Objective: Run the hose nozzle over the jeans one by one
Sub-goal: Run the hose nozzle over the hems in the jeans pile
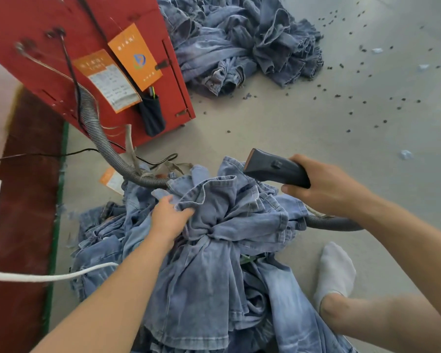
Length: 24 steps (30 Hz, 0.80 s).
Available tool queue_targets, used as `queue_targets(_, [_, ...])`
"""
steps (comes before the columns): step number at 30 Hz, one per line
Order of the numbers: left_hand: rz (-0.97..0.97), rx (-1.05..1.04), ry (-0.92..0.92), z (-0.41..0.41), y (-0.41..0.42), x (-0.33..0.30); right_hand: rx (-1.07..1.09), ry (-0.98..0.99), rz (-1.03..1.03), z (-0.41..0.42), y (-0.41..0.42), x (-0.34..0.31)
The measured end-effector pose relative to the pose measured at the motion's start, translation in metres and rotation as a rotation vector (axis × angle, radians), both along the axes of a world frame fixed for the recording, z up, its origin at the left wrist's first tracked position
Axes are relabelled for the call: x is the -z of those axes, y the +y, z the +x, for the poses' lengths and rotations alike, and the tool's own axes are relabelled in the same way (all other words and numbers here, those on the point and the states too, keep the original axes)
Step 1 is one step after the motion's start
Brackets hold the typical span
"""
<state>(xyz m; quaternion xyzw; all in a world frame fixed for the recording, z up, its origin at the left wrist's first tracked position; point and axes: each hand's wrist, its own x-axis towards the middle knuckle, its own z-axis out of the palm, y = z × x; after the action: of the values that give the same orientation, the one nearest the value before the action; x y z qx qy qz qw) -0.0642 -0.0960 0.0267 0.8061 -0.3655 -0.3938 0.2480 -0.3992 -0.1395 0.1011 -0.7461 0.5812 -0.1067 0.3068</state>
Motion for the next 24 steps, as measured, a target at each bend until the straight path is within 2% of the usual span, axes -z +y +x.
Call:
queue_targets(1, [0.012,-0.068,0.14,0.006,0.0,-0.002,-0.016,0.01,-0.004,0.004,0.001,-0.002])
queue_targets(6, [-0.061,-0.217,0.422,0.028,0.029,-0.004,-0.14,0.087,-0.041,0.032,0.019,-0.016])
queue_targets(9, [-0.053,-0.352,0.701,0.029,0.041,-0.002,-0.178,0.173,-0.07,0.05,0.035,-0.009])
queue_targets(14, [-0.161,-0.283,1.01,0.023,0.038,0.011,-0.251,0.282,-0.075,0.081,0.019,0.02])
queue_targets(19, [-0.206,-0.252,1.085,0.024,0.04,0.02,-0.439,0.255,-0.073,0.135,-0.029,0.021])
queue_targets(24, [-0.245,-0.271,0.998,0.032,0.04,0.018,-0.319,0.102,-0.032,0.131,-0.057,0.006])
